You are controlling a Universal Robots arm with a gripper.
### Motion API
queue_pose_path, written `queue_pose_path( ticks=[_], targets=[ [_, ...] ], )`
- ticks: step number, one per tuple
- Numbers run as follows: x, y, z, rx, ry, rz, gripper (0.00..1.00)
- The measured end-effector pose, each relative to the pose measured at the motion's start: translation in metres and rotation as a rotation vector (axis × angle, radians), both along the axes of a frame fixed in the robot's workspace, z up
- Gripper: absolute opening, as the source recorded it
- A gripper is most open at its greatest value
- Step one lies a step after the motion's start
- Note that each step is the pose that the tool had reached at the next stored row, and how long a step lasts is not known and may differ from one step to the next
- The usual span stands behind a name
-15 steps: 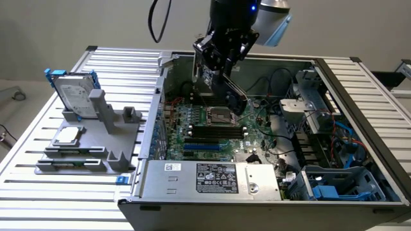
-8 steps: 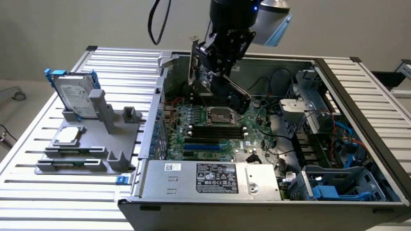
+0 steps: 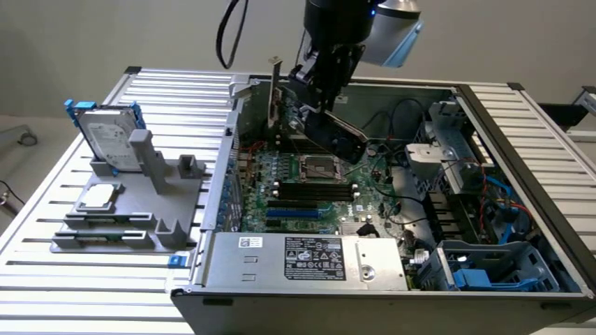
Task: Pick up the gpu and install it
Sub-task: 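Insert the gpu into the slot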
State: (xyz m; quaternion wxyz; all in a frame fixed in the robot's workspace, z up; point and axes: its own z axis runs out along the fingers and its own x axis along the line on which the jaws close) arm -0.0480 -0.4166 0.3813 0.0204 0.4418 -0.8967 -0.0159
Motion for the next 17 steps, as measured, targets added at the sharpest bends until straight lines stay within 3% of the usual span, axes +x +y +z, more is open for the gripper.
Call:
queue_pose_path(
  ticks=[17],
  targets=[
    [0.0000,0.0000,-0.0045,-0.0001,0.0000,0.309,0.26]
  ],
)
